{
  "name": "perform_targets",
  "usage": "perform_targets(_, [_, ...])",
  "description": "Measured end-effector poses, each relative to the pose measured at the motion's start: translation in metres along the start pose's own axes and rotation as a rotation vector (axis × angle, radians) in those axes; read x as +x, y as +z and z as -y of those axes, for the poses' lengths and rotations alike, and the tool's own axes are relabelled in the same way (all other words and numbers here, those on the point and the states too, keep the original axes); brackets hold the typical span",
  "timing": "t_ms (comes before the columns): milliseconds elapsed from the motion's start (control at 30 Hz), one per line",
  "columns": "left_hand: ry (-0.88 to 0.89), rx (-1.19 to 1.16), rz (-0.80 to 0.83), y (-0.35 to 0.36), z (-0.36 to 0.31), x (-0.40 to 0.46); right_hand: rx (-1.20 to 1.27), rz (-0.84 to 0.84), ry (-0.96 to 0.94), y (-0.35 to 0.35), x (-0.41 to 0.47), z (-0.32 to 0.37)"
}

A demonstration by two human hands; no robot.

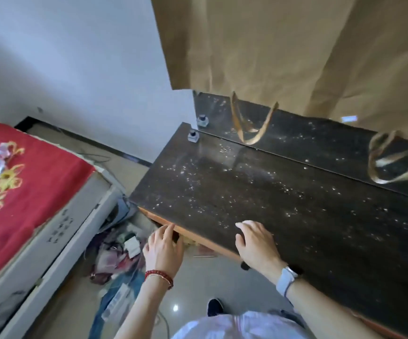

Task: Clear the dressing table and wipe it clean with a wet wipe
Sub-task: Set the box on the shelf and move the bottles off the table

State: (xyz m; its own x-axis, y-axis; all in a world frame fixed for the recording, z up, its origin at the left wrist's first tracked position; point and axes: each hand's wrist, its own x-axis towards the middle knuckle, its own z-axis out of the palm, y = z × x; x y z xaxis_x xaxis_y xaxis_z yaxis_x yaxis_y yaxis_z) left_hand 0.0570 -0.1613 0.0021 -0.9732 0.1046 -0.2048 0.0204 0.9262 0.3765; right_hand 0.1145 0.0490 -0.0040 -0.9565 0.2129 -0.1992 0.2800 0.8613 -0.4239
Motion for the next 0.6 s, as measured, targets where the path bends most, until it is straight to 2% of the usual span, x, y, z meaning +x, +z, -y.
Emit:
perform_targets(133, [-0.110,-0.030,-0.031,-0.030,0.053,0.045,0.023,0.100,-0.103,0.012,0.055,0.070])
perform_targets(267, [-0.148,-0.058,0.019,-0.037,0.067,0.095,0.023,0.126,-0.128,0.013,0.119,0.102])
perform_targets(600, [-0.025,0.020,0.164,-0.040,0.055,0.246,-0.066,-0.056,-0.040,0.004,0.310,0.131])
